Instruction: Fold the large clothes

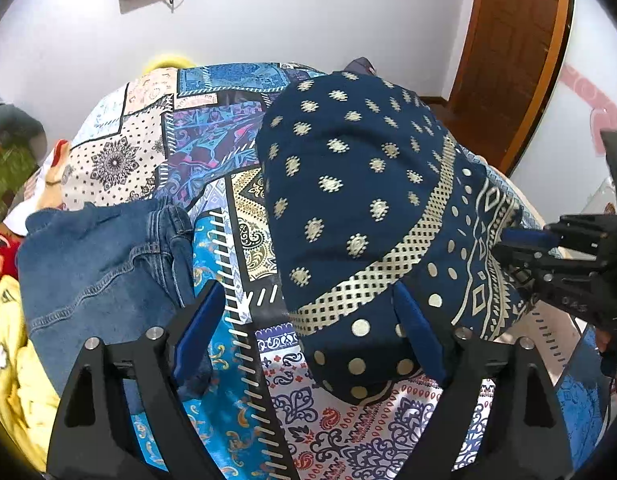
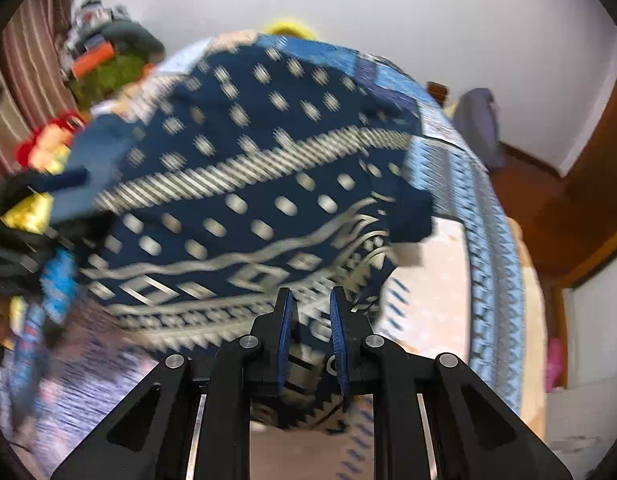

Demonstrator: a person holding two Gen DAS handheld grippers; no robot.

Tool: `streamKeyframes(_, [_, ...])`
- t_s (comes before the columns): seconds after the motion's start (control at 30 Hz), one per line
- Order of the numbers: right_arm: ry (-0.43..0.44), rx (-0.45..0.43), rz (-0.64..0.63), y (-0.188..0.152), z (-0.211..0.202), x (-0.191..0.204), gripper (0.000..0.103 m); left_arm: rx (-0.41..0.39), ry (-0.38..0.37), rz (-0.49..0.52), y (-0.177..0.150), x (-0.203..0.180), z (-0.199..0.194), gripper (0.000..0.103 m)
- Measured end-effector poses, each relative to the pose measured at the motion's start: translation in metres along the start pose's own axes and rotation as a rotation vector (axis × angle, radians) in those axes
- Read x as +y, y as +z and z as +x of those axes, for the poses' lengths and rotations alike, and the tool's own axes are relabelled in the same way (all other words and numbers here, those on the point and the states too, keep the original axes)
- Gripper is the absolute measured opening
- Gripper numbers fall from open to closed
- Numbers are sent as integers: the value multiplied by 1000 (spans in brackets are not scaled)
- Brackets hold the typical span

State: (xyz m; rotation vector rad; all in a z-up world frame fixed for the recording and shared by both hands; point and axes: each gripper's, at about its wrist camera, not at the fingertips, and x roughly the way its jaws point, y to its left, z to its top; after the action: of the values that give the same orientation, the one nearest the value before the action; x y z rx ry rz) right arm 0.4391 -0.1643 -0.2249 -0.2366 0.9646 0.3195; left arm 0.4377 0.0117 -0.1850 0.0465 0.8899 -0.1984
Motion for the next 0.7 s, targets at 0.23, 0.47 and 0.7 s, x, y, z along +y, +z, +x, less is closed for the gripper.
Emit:
streamKeyframes(0.23, [-200, 34, 21, -25, 4, -30, 72, 0, 31, 23, -4, 0, -7, 90])
streamKeyframes(0.47, [-87, -31, 78, -24, -29, -49, 73, -7, 60, 30, -4, 1, -19, 89])
streamKeyframes(0.7, [125, -92, 162, 5, -43, -55, 75, -73, 47, 43, 13, 0, -36, 90])
